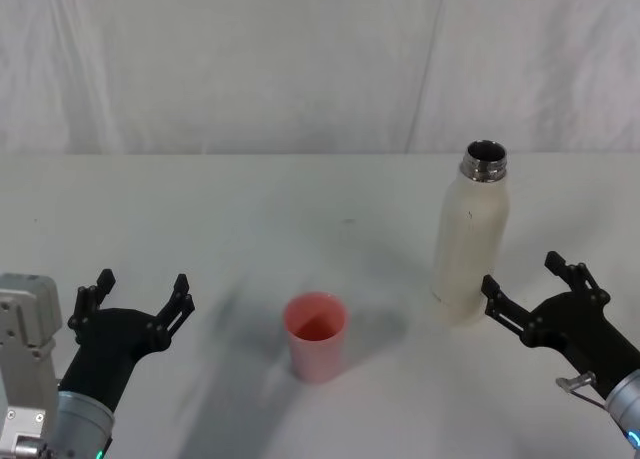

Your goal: Grasp the thermos with one hand and pour water into the cup lid.

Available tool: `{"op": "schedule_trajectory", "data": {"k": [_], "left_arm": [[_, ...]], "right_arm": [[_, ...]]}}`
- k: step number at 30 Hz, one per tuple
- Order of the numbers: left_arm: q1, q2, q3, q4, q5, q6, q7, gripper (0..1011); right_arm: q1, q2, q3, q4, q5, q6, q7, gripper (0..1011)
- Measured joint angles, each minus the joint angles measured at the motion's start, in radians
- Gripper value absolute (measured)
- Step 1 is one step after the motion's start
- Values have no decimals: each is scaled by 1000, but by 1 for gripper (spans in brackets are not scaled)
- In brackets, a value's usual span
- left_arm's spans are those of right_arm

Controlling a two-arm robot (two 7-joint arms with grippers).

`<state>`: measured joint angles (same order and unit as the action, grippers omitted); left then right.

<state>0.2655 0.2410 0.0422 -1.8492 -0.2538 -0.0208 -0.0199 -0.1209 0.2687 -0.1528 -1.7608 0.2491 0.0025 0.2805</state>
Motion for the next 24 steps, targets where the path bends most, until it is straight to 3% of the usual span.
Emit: {"op": "schedule_trajectory", "data": {"k": [24], "left_arm": [[0,0,0,0,0,0,0,1001]], "right_arm": [[54,8,-61,56,21,25,-16,1001]]}}
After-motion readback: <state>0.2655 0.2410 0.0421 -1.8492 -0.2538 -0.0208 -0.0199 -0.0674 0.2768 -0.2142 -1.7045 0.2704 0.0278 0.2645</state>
